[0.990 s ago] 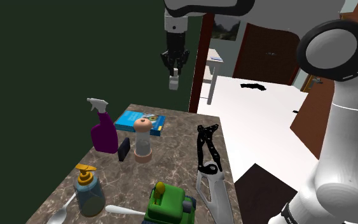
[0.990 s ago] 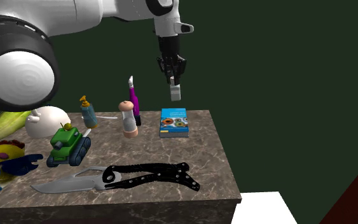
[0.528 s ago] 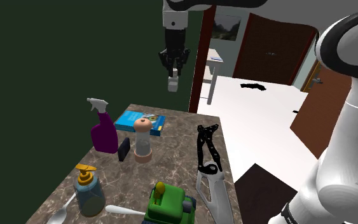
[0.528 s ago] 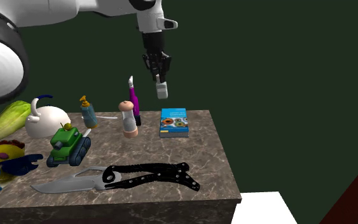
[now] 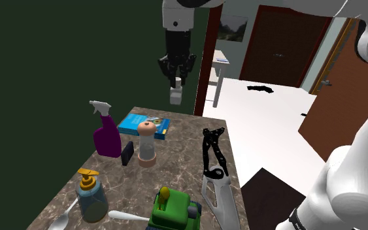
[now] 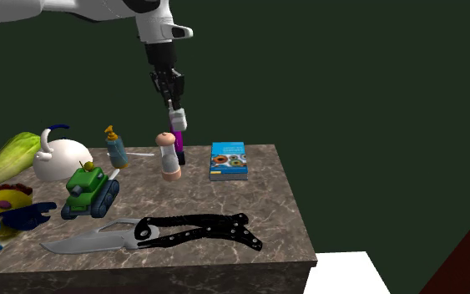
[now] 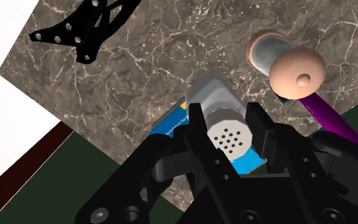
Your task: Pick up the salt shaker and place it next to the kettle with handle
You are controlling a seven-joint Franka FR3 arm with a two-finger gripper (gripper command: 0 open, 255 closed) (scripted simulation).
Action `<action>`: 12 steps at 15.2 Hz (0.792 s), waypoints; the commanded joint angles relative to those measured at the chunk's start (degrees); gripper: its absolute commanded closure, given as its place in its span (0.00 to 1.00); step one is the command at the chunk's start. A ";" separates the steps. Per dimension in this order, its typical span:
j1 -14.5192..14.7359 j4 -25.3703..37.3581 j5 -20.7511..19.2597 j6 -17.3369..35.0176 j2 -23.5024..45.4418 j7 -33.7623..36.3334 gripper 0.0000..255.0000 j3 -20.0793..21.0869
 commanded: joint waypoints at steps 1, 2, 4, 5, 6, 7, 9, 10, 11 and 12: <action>1.08 -1.81 0.51 -0.20 -1.84 2.20 1.00 1.10; 1.63 -2.83 0.81 -0.18 -2.77 3.31 1.00 1.68; 2.72 -4.64 1.43 -0.21 -4.47 5.58 1.00 2.90; 3.28 -5.43 1.76 -0.25 -5.24 6.73 1.00 3.53; 3.85 -6.14 2.08 -0.31 -5.96 7.90 1.00 4.17; 4.40 -6.79 2.41 -0.38 -6.62 9.09 1.00 4.83; 5.52 -7.86 3.08 -0.57 -7.77 11.50 1.00 6.22; 6.09 -8.30 3.41 -0.68 -8.27 12.73 1.00 6.93; 6.65 -8.66 3.74 -0.79 -8.70 13.98 1.00 7.65; 7.21 -8.96 4.07 -0.91 -9.08 15.24 1.00 8.40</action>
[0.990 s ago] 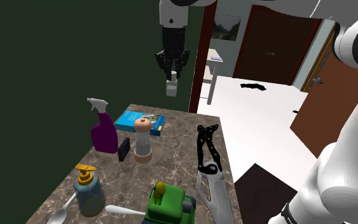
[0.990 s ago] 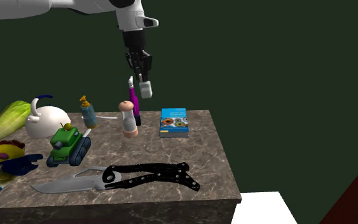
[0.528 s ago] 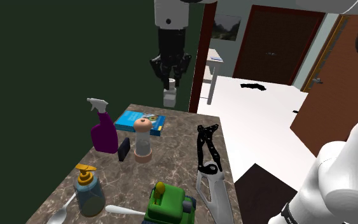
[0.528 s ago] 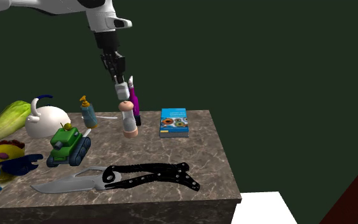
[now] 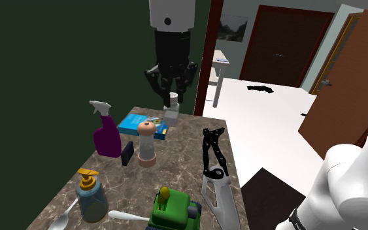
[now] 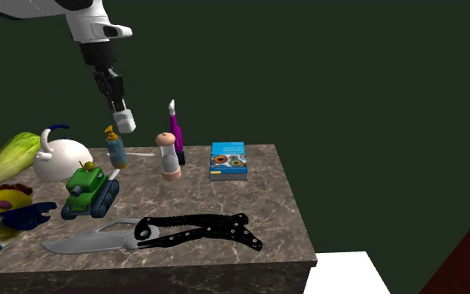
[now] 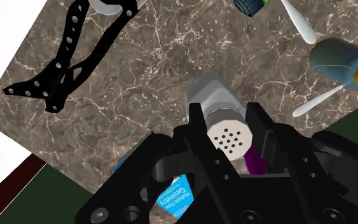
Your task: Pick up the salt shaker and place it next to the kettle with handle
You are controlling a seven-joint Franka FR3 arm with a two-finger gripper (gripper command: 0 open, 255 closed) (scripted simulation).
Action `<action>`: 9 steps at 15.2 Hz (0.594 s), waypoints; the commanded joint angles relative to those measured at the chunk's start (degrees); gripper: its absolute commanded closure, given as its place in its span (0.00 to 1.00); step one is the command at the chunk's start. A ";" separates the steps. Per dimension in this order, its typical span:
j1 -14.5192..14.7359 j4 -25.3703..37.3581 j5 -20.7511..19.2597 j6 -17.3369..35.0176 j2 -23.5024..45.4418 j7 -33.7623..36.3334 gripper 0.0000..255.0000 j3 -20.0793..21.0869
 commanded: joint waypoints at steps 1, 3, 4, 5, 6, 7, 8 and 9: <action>1.24 -0.77 0.68 -0.14 -0.78 2.87 1.00 1.63; 2.36 -1.03 1.29 -0.41 -1.24 5.49 1.00 3.21; 2.91 -1.06 1.58 -0.55 -1.38 6.83 1.00 4.02; 3.48 -1.02 1.84 -0.70 -1.45 8.19 1.00 4.84; 4.04 -0.92 2.09 -0.84 -1.45 9.57 1.00 5.68; 4.60 -0.75 2.31 -0.99 -1.39 10.98 1.00 6.54; 5.16 -0.52 2.51 -1.14 -1.27 12.41 1.00 7.41; 5.72 -0.22 2.68 -1.29 -1.07 13.86 1.00 8.30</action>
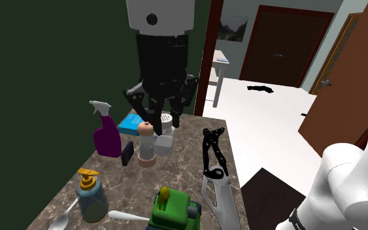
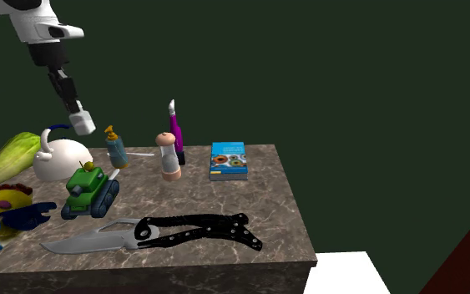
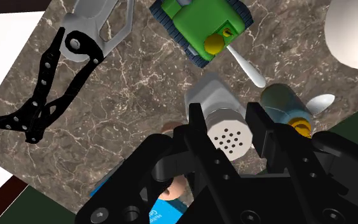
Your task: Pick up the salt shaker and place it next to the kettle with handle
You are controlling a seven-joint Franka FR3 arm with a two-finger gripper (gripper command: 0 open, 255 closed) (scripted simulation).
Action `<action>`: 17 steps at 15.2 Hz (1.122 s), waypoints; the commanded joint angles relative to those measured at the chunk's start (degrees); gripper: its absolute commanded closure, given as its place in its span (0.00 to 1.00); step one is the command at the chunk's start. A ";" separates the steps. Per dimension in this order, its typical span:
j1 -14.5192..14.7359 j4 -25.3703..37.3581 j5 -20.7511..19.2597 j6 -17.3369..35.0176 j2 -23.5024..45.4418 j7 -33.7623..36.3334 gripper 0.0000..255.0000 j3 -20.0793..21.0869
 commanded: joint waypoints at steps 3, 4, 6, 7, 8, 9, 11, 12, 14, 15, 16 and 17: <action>2.32 1.18 0.62 -0.53 0.86 6.09 1.00 3.67; 2.89 1.75 0.62 -0.69 1.36 7.65 1.00 4.62; 4.07 3.10 0.47 -1.02 2.60 10.87 1.00 6.58; 4.68 3.88 0.30 -1.20 3.35 12.53 1.00 7.57; 5.31 4.73 0.06 -1.38 4.19 14.22 1.00 8.58; 5.97 5.66 -0.25 -1.58 5.13 15.95 1.00 9.61; 7.25 7.51 -1.02 -1.97 7.05 19.15 1.00 11.43; 7.24 6.50 -0.88 -1.15 6.80 19.06 1.00 11.36; 7.20 4.54 -0.62 0.47 6.36 18.91 1.00 11.26; 7.19 3.59 -0.51 1.27 6.17 18.84 1.00 11.22; 7.18 2.66 -0.41 2.07 6.00 18.79 1.00 11.19; 7.18 1.74 -0.32 2.86 5.85 18.74 1.00 11.17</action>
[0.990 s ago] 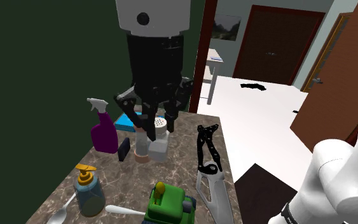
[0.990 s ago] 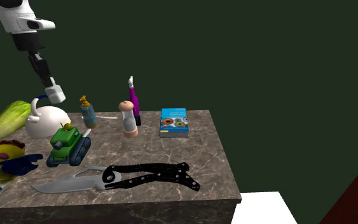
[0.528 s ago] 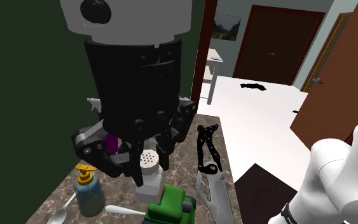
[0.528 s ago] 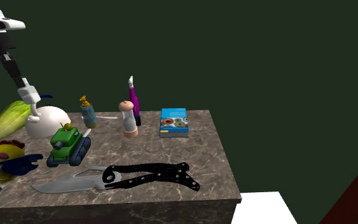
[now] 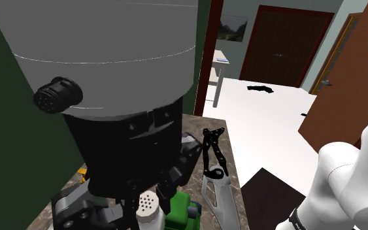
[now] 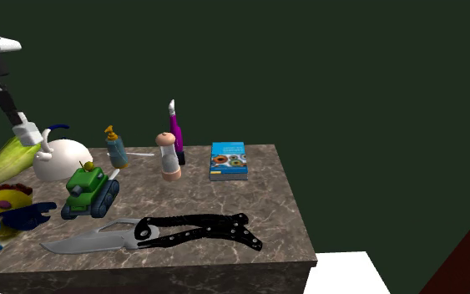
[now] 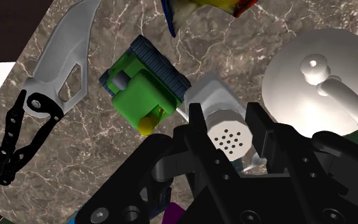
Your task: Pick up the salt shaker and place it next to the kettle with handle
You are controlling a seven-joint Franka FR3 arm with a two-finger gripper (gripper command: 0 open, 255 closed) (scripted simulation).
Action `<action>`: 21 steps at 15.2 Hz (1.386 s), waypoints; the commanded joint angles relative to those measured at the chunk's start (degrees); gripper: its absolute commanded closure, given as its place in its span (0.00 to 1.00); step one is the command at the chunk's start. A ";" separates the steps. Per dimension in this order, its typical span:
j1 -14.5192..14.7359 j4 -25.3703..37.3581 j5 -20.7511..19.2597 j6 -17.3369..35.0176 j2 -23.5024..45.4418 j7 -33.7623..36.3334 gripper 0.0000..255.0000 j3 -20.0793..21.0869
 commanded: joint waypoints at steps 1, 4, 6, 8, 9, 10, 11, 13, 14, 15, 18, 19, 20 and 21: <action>-0.03 -1.68 0.12 1.54 -0.22 -0.11 1.00 -0.06; -0.02 -4.27 0.30 3.89 -0.52 -0.18 1.00 -0.09; 0.00 -5.91 0.37 5.45 -0.63 -0.19 1.00 -0.08; 0.03 -7.50 0.41 6.99 -0.68 -0.17 1.00 -0.06; 0.04 -8.27 0.41 7.76 -0.68 -0.14 1.00 -0.04; 0.05 -9.02 0.41 8.53 -0.66 -0.12 1.00 -0.02; 0.07 -9.76 0.40 9.29 -0.62 -0.08 1.00 0.01; 0.10 -11.20 0.34 10.82 -0.51 0.02 1.00 0.07; 0.12 -11.90 0.30 11.58 -0.43 0.08 1.00 0.10; 0.14 -12.58 0.25 12.34 -0.33 0.14 1.00 0.14; 0.19 -14.56 0.03 14.62 0.05 0.39 1.00 0.26; 0.21 -15.19 -0.06 15.38 0.21 0.49 1.00 0.31; 0.22 -15.81 -0.17 16.13 0.39 0.59 1.00 0.36; 0.24 -16.42 -0.28 16.89 0.58 0.71 1.00 0.41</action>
